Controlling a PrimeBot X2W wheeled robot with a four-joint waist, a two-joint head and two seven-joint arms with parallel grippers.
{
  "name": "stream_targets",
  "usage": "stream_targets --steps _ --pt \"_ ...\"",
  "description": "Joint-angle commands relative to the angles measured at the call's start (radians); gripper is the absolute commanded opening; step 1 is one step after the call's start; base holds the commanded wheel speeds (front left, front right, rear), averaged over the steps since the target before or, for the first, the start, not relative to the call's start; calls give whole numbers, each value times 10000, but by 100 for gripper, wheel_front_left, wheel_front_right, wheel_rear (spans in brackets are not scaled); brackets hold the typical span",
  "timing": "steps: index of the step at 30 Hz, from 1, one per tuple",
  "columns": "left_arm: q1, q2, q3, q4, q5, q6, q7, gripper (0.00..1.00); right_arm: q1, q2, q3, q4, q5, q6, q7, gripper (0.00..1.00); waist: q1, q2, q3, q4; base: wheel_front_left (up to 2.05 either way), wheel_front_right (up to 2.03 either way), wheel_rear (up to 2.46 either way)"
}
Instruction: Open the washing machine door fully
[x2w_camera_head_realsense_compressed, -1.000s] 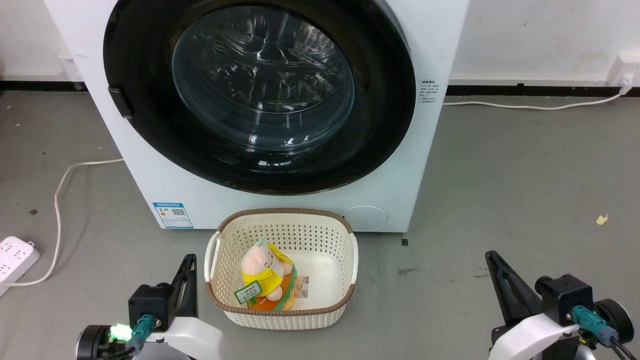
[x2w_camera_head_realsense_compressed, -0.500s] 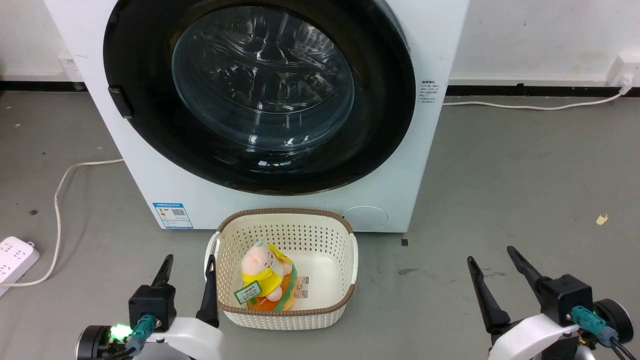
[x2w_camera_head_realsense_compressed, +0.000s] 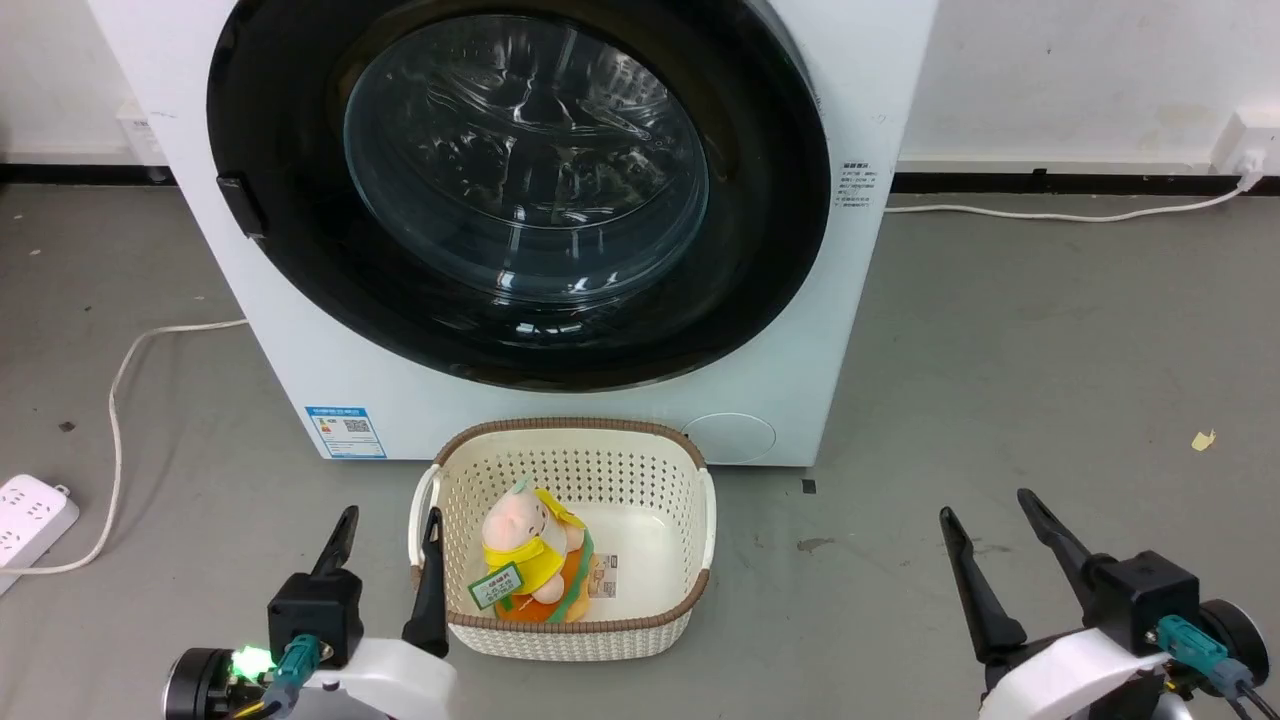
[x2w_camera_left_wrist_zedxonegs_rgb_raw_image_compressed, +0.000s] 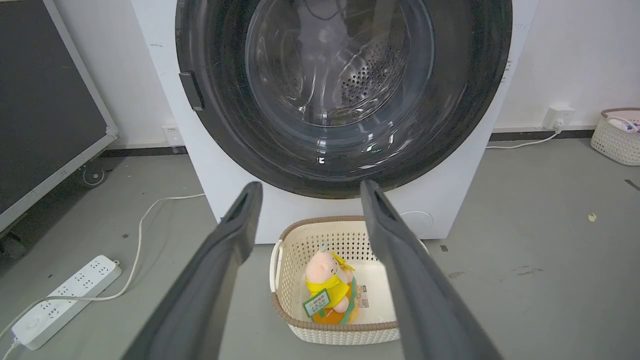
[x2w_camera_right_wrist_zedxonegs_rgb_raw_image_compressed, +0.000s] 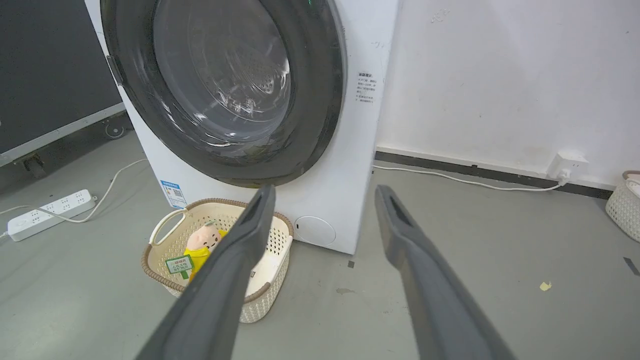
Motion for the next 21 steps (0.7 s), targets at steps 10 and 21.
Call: stream_targets --steps 10,21 --pt "7 5 -136 54 -69 -11 -276 100 -152 11 4 162 1210 -2 -271 100 0 0 47 145 0 0 0" --pt "-227 8 -324 0 -108 -12 -548 100 -1078 -243 -167 261 3022 -2 -127 39 0 0 535 368 0 0 0"
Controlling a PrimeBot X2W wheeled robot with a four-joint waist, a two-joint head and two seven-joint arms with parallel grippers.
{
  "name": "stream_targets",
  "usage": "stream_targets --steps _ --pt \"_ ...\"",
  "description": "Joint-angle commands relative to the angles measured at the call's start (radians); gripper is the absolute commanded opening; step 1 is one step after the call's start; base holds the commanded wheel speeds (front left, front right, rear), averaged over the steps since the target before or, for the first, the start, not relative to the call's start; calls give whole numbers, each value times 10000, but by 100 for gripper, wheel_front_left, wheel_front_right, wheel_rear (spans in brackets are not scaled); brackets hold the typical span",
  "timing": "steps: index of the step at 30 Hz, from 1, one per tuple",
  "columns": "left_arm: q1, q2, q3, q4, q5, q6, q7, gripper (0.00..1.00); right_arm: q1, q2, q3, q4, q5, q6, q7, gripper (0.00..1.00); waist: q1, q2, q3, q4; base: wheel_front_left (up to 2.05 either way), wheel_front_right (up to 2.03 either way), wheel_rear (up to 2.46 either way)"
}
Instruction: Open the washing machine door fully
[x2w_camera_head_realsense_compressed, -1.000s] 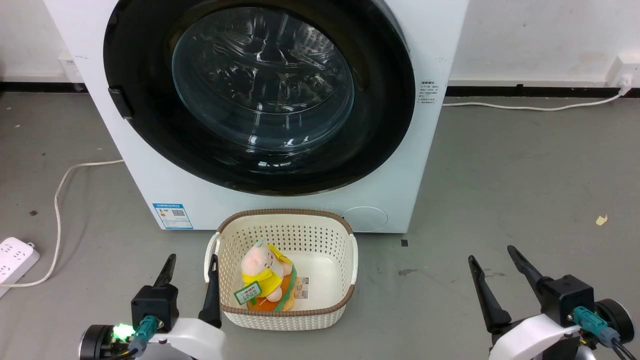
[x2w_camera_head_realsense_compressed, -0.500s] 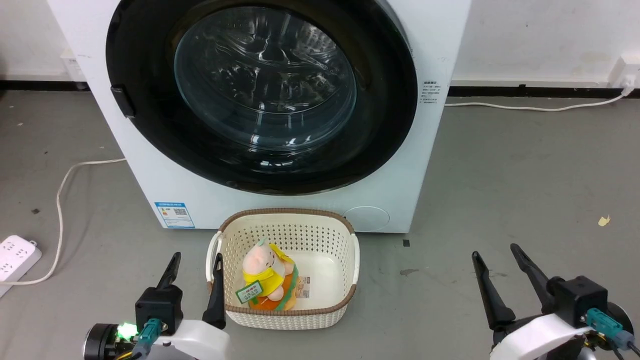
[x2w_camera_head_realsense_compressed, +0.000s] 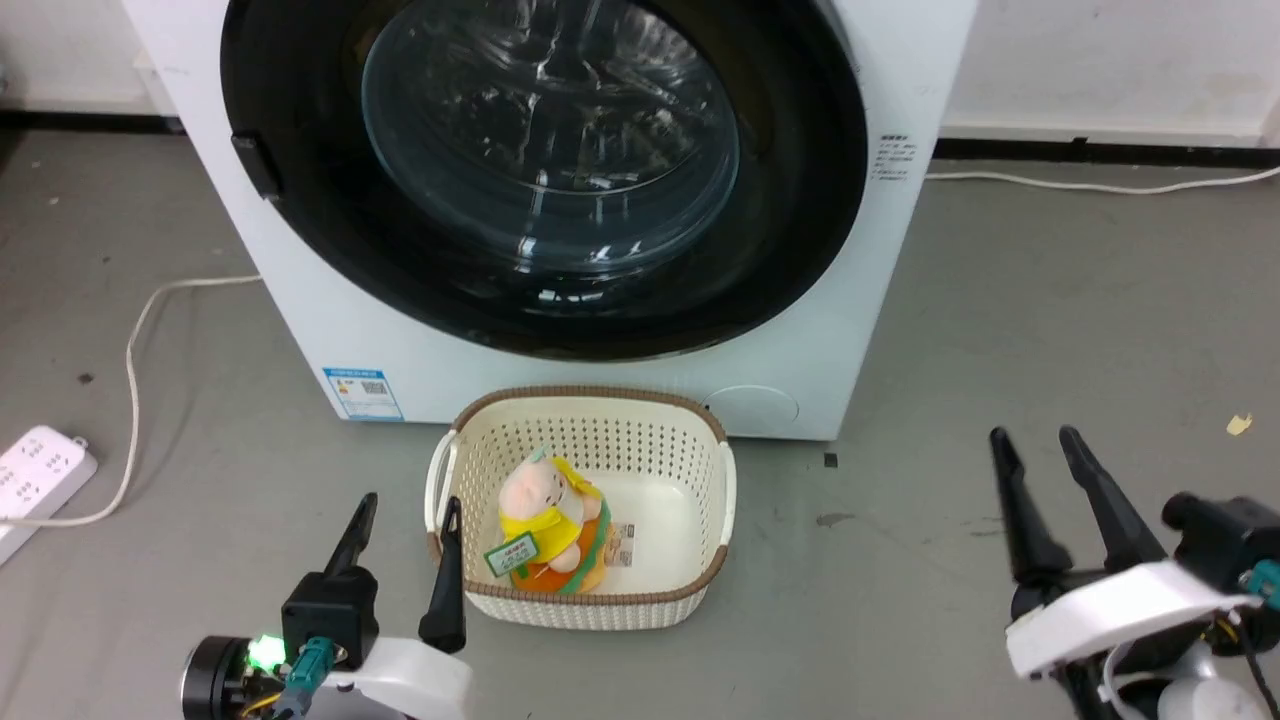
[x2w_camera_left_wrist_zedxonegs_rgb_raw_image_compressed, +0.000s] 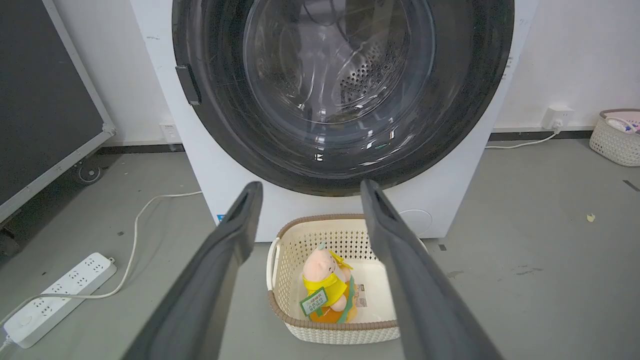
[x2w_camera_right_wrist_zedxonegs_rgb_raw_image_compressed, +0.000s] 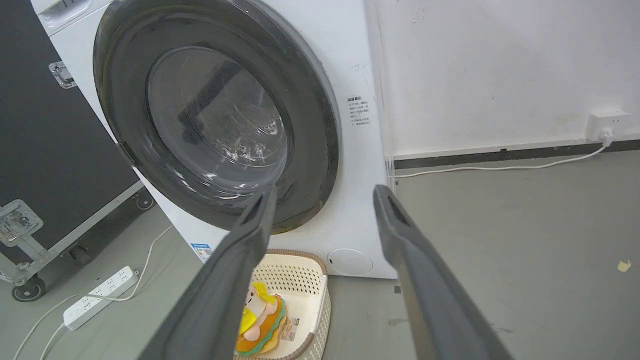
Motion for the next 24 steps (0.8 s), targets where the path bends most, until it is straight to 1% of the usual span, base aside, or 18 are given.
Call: stream_targets --steps 1,7,13,18,24 --pt "-175 10 -27 -10 -40 -7 -124 100 -254 -97 -48 51 254 -2 34 0 0 0 77 49 0 0 0" --pt "-329 11 -120 -32 -107 41 -249 100 -880 -155 -271 285 1087 -3 287 0 0 0 343 181 0 0 0" --pt "-450 13 -229 -45 -152 67 -374 100 -1733 -136 -652 826 2052 -3 766 0 0 0 567 350 0 0 0" --pt "-551 14 -288 -76 -173 93 -478 100 -2699 -49 -1104 1607 3090 -3 1349 0 0 0 816 504 0 0 0" --pt "-679 15 -326 -126 -191 109 -604 100 -4125 -219 -1508 2853 3925 -4 1949 0 0 0 1193 686 0 0 0"
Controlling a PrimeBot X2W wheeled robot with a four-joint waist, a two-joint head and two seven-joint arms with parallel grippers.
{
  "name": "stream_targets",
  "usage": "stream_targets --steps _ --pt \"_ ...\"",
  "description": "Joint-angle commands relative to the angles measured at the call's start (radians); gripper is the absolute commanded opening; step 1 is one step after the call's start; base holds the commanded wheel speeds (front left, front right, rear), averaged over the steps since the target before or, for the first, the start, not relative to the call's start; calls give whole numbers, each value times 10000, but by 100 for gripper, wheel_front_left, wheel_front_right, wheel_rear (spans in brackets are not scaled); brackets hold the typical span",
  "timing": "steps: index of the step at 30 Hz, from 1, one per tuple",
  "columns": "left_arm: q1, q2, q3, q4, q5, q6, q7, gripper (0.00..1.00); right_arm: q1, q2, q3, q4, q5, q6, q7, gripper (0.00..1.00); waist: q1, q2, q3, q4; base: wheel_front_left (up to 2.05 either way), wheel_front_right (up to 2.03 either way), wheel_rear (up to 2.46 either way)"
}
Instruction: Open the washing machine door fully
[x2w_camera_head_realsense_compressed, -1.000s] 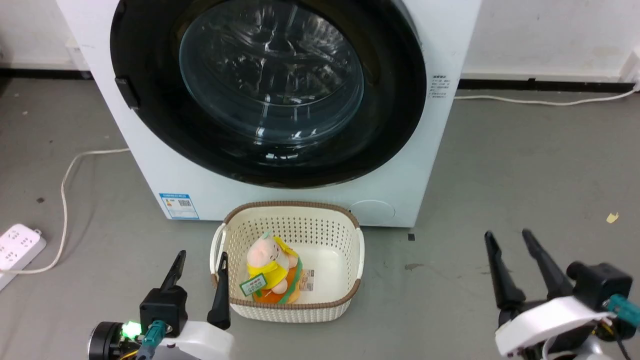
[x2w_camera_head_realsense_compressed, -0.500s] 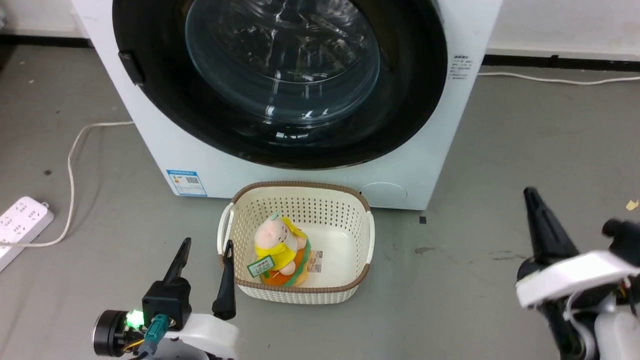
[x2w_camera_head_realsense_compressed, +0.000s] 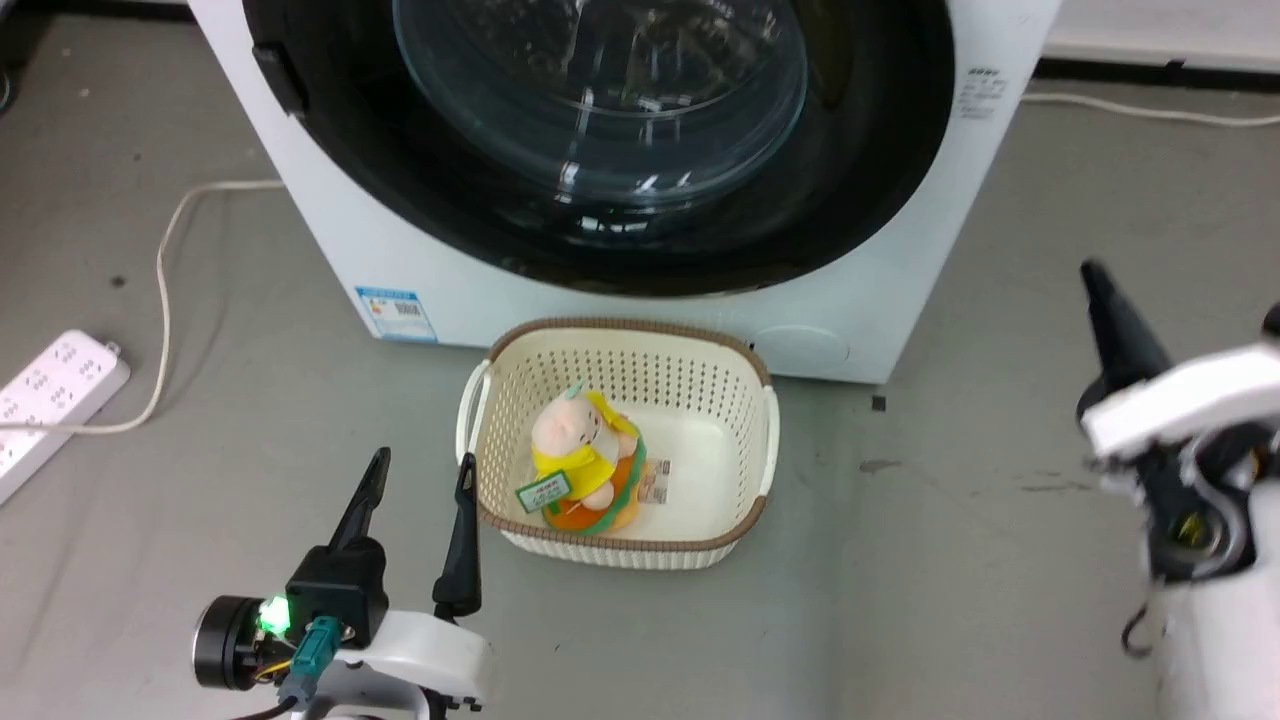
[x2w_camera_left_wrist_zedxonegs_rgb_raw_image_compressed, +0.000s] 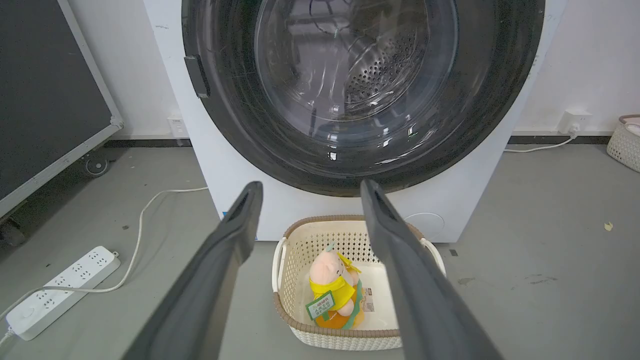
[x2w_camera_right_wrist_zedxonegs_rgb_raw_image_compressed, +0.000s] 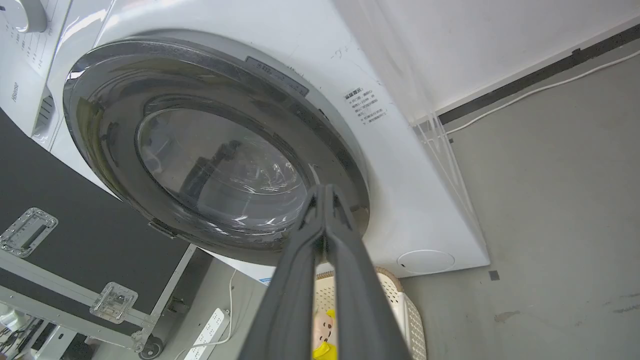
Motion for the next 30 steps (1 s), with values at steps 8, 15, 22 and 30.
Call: stream_targets --steps 8,15,22,30 --pt "-323 13 -114 -72 -86 75 -255 100 -2331 -327 -579 1776 1450 0 868 0 -1 -1 509 374 0 0 0" --pt "-453 14 -204 -146 -149 140 -401 100 -3865 -709 -624 3225 2040 -1 1485 0 -1 -1 928 647 0 0 0" --pt "-611 16 -305 -221 -218 187 -547 100 -5566 -1231 -687 4805 2553 -1 1993 0 -1 -1 1420 886 0 0 0" --pt "-808 17 -512 -218 -340 267 -735 100 -7637 -1715 -918 6555 3411 -2 2590 0 -1 -1 1900 1192 0 0 0"
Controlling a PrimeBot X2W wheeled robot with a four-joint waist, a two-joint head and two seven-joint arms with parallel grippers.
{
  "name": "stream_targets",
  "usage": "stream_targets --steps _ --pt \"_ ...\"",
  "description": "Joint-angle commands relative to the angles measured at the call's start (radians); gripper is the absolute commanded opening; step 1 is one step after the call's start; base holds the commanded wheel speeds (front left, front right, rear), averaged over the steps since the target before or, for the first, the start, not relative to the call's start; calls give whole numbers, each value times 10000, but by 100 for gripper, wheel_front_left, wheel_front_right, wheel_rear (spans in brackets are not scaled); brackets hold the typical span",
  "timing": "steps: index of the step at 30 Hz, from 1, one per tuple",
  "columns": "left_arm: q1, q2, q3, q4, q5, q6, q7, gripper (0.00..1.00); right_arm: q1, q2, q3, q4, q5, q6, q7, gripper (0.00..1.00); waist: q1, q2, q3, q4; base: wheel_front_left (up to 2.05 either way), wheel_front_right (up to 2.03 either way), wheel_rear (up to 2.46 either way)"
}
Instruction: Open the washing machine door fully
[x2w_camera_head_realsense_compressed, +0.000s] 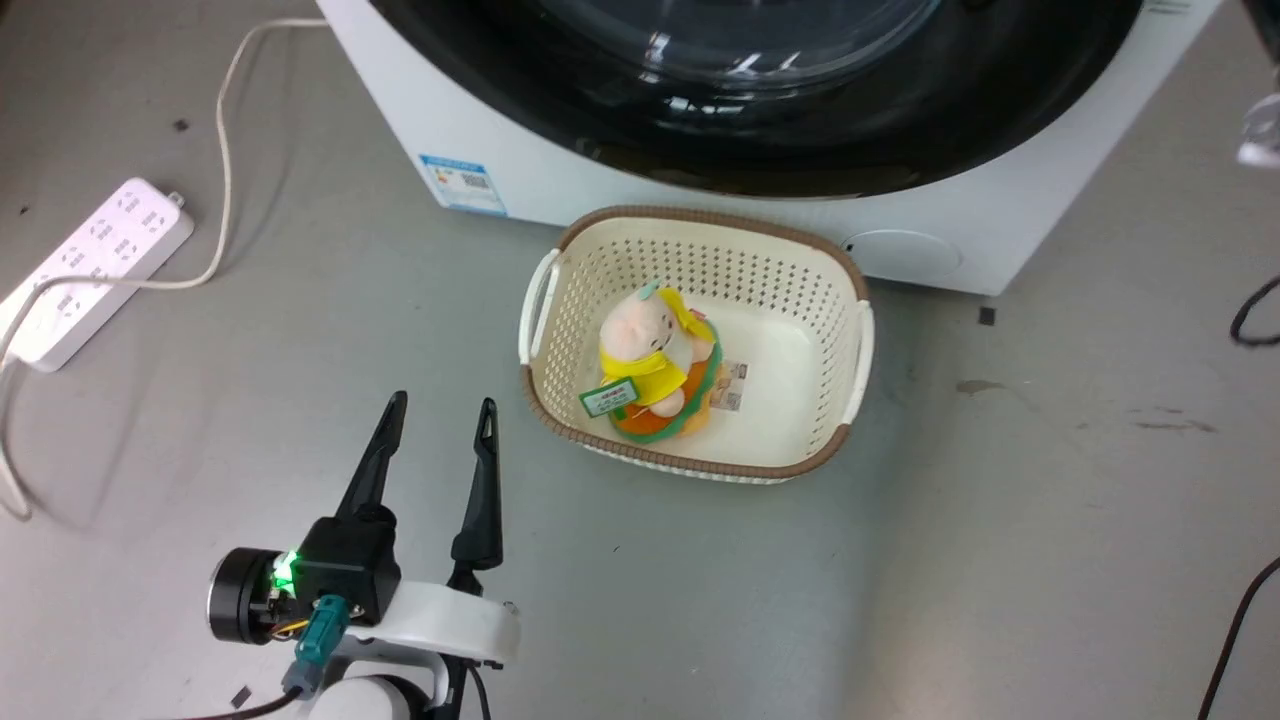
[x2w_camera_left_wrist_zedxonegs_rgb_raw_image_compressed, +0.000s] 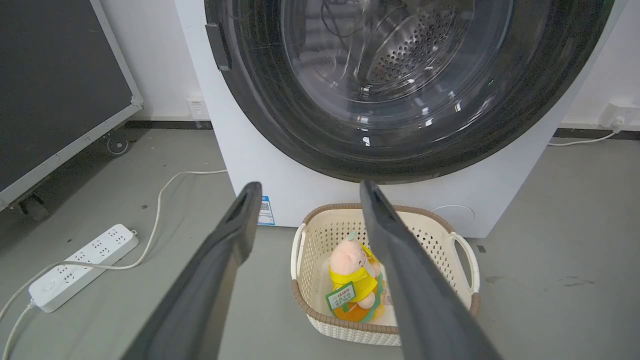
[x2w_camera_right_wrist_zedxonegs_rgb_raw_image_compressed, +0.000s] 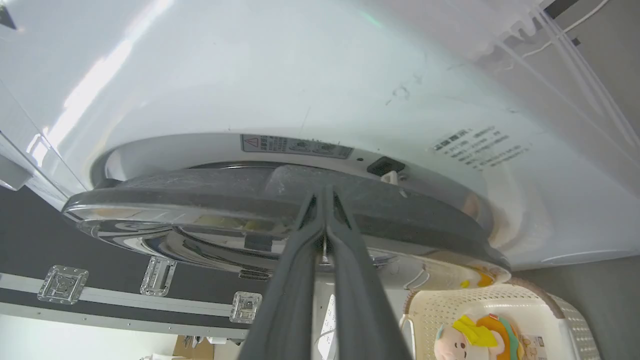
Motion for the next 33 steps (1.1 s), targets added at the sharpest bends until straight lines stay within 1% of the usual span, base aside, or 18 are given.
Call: stream_targets --steps 1,8,13,18,25,26,27,28,30,33 --pt "-168 16 -90 -11 -55 63 -131 100 -569 -142 -57 420 326 13 216 0 -1 -1 98 115 0 0 0" --pt "-269 17 -217 -3 -110 99 -277 100 -1607 -428 -101 1304 778 13 635 0 -1 -1 366 337 0 0 0" --pt "-352 18 -411 -9 -201 174 -381 100 -1841 -674 -251 1829 1056 13 831 0 -1 -1 536 517 0 0 0" --pt "-325 19 -623 -12 -254 214 -486 100 -2163 -884 -507 2348 1350 12 1219 0 -1 -1 724 725 0 0 0" --pt "-418 21 -758 -4 -276 204 -632 100 -2911 -971 -1039 3070 1848 12 2025 0 -1 -1 1022 1036 0 0 0" --pt "-418 21 -758 -4 -276 204 -632 100 -2911 -971 -1039 3070 1848 12 2025 0 -1 -1 1022 1036 0 0 0" --pt "-440 21 -784 -7 -286 229 -673 100 -2993 -960 -1093 3277 1864 12 2426 0 -1 -1 1068 1098 0 0 0" --pt "-440 21 -784 -7 -286 229 -673 100 -2993 -960 -1093 3277 1864 12 2426 0 -1 -1 1068 1098 0 0 0" --pt "-423 22 -823 30 -301 274 -737 100 -2955 -1029 -1167 3591 1804 12 2825 0 -1 -1 993 1162 0 0 0" --pt "-405 22 -831 45 -315 286 -745 100 -2699 -1029 -1270 3633 1705 12 2996 0 -1 -1 802 1153 0 0 0"
